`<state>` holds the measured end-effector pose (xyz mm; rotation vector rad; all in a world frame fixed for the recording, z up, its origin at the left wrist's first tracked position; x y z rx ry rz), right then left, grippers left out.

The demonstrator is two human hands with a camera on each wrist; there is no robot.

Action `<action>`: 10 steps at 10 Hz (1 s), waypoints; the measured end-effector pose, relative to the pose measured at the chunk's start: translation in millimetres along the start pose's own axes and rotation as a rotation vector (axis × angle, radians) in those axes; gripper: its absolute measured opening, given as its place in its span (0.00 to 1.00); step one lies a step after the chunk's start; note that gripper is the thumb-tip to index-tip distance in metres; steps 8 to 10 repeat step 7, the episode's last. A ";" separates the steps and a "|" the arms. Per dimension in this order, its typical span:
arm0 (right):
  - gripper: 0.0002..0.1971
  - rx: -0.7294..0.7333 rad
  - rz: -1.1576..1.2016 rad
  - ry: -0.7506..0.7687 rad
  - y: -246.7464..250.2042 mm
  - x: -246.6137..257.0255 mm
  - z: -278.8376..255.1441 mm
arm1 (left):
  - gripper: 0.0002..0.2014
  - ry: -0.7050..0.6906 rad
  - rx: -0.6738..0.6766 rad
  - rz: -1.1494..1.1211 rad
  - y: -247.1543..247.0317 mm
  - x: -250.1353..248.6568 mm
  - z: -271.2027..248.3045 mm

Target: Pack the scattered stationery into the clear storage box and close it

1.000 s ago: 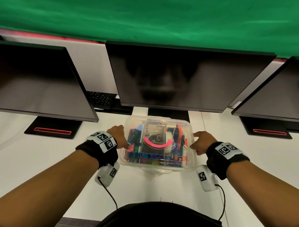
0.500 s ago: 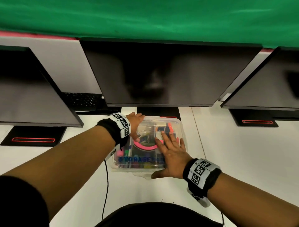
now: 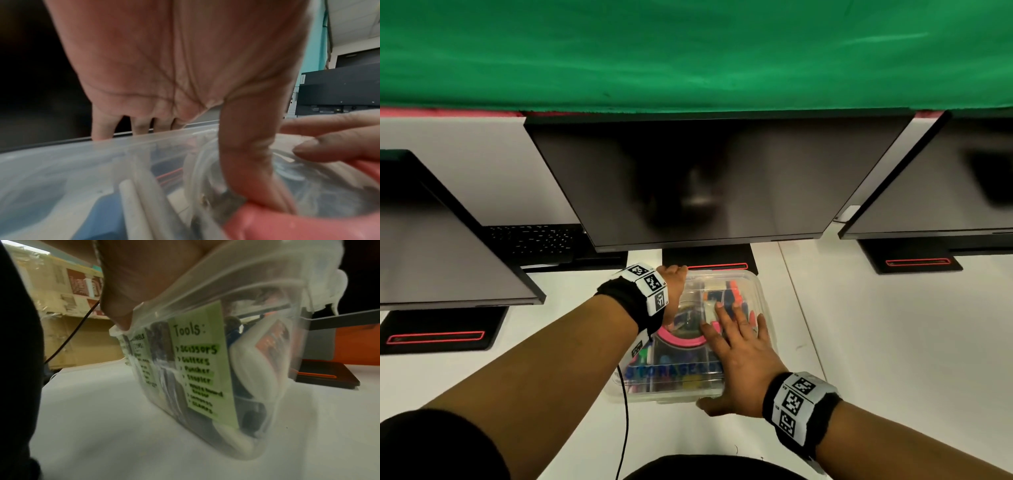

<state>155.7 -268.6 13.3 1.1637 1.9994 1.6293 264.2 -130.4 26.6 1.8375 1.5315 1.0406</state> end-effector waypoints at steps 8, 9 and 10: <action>0.39 -0.186 0.410 0.070 21.9 -6.9 -18.4 | 0.42 -0.138 -0.153 -0.494 -51.0 50.0 -41.1; 0.39 -0.186 0.410 0.070 21.9 -6.9 -18.4 | 0.42 -0.138 -0.153 -0.494 -51.0 50.0 -41.1; 0.39 -0.186 0.410 0.070 21.9 -6.9 -18.4 | 0.42 -0.138 -0.153 -0.494 -51.0 50.0 -41.1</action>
Point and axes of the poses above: each hand's wrist, its own z-axis towards the middle knuckle, its own y-axis out of the back of the hand, x = y × z, the point moved 5 cm from there along z, towards the middle knuckle, and after that the axes turned 15 degrees about y, right-handed, at the moved point
